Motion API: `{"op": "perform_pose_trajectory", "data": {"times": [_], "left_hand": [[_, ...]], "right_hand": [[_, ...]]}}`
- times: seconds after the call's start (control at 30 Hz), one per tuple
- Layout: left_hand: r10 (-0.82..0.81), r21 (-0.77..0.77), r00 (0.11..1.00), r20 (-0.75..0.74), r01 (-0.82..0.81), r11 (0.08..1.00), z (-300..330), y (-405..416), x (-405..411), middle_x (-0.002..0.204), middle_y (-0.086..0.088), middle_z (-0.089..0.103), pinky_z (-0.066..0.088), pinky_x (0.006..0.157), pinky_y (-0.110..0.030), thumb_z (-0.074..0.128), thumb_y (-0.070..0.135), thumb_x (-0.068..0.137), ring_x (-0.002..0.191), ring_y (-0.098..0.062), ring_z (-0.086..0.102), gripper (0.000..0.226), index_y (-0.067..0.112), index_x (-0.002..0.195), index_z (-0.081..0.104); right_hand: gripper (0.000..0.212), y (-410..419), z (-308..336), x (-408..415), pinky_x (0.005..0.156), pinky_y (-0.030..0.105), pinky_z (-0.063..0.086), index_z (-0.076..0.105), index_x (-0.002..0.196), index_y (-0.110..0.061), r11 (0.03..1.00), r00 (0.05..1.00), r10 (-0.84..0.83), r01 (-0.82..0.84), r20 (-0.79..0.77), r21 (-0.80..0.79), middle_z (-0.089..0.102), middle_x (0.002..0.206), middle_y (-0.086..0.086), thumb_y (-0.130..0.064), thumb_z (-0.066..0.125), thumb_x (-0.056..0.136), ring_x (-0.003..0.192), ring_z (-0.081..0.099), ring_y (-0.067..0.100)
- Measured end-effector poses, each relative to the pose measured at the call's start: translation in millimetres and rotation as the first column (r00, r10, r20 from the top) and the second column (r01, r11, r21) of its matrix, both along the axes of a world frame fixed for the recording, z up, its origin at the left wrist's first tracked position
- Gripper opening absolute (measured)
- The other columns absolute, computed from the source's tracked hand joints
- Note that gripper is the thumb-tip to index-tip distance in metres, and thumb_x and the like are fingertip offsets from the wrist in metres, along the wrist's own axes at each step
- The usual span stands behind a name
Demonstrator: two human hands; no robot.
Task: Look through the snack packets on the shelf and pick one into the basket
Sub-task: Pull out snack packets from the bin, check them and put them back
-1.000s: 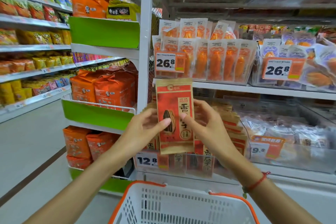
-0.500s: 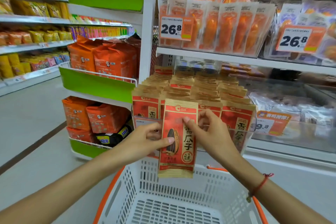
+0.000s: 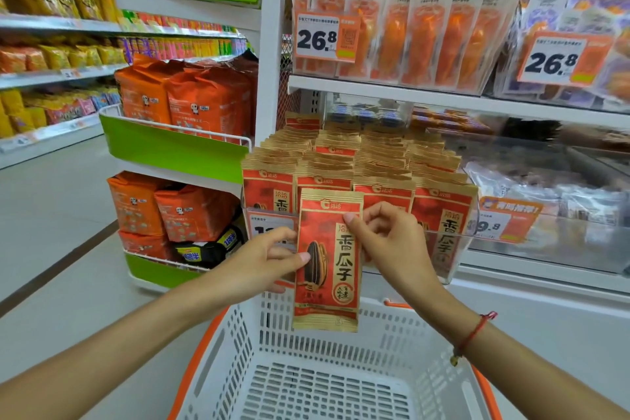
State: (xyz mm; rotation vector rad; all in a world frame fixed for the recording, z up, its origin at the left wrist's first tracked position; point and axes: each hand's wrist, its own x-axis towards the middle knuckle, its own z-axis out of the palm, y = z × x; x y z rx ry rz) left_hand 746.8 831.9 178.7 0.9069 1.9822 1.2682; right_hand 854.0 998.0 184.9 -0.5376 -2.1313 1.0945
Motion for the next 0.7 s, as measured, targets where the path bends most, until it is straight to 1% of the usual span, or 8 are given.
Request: {"op": "perform_pose_trajectory", "data": {"times": [0.1,0.13,0.23,0.33,0.4,0.53,0.6,0.7], "left_hand": [[0.018,0.029,0.998,-0.054,-0.016,0.999,1.8,-0.6,0.4,0.108,0.009,0.072,0.054,0.092,-0.034,0.059,0.042,0.092,0.101,-0.003,0.067,0.033,0.036,0.123,0.05],[0.025,0.044,0.996,-0.082,-0.021,0.999,2.9,-0.5,1.2,0.107,0.009,0.072,0.053,0.094,-0.036,0.059,0.043,0.091,0.1,-0.003,0.067,0.037,0.035,0.125,0.05],[0.061,0.109,0.99,-0.127,-0.047,0.993,7.0,0.1,4.0,0.104,0.008,0.073,0.055,0.086,-0.029,0.059,0.043,0.091,0.096,-0.002,0.068,0.036,0.033,0.125,0.051],[0.09,0.178,0.99,-0.107,-0.07,0.982,11.5,0.9,5.9,0.103,0.006,0.074,0.056,0.081,-0.024,0.057,0.038,0.093,0.094,-0.003,0.069,0.033,0.031,0.125,0.054],[0.113,0.221,0.99,-0.088,-0.091,0.971,13.7,0.4,6.5,0.103,0.005,0.074,0.057,0.084,-0.028,0.058,0.037,0.093,0.095,-0.004,0.069,0.031,0.031,0.124,0.055],[0.159,0.313,0.986,-0.049,-0.136,0.94,16.3,0.1,7.8,0.101,0.003,0.074,0.058,0.087,-0.036,0.059,0.032,0.093,0.095,-0.008,0.07,0.026,0.03,0.119,0.057],[0.182,0.354,0.983,-0.024,-0.162,0.921,17.5,0.0,8.4,0.098,0.002,0.074,0.058,0.084,-0.035,0.058,0.031,0.094,0.095,-0.01,0.07,0.026,0.028,0.119,0.058],[0.219,0.404,0.975,0.019,-0.208,0.891,19.5,-1.2,6.8,0.096,0.001,0.075,0.059,0.077,-0.027,0.057,0.029,0.095,0.092,-0.007,0.071,0.023,0.025,0.118,0.058]], "right_hand": [[0.026,-0.4,1.2,1.0,0.056,0.031,0.046,0.058,0.084,-0.017,0.994,0.998,-0.06,0.056,0.035,0.099,0.062,0.066,-0.001,-0.042,0.068,0.086,0.056,0.053,0.008],[0.028,-1.0,1.5,1.5,0.057,0.033,0.046,0.057,0.088,-0.017,0.99,0.997,-0.07,0.064,0.042,0.122,0.06,0.068,-0.001,-0.044,0.066,0.086,0.058,0.052,0.008],[0.033,-5.0,2.0,1.4,0.061,0.044,0.052,0.052,0.1,-0.019,0.984,0.997,-0.069,0.061,0.043,0.169,0.06,0.074,0.0,-0.049,0.059,0.089,0.064,0.056,0.014],[0.034,-8.1,4.6,1.7,0.064,0.048,0.053,0.048,0.108,-0.02,0.981,0.999,-0.025,0.017,0.042,0.191,0.062,0.08,0.003,-0.048,0.056,0.091,0.067,0.059,0.016],[0.031,-8.2,8.4,3.2,0.065,0.046,0.054,0.047,0.111,-0.023,0.987,0.999,0.043,-0.048,0.033,0.154,0.061,0.084,0.006,-0.043,0.058,0.091,0.067,0.059,0.017],[0.033,-5.5,16.1,8.0,0.062,0.031,0.054,0.047,0.114,-0.026,0.989,0.99,0.138,-0.137,-0.003,0.061,0.059,0.087,0.006,-0.036,0.065,0.088,0.063,0.054,0.007],[0.032,-3.2,18.2,8.9,0.066,0.034,0.056,0.051,0.107,-0.024,0.987,0.988,0.157,-0.157,0.004,0.02,0.061,0.089,0.005,-0.037,0.069,0.084,0.069,0.058,0.014],[0.033,-0.1,18.0,9.2,0.068,0.039,0.057,0.054,0.099,-0.021,0.977,0.978,0.211,-0.21,0.012,-0.039,0.065,0.087,0.006,-0.036,0.074,0.078,0.079,0.064,0.027]]}}
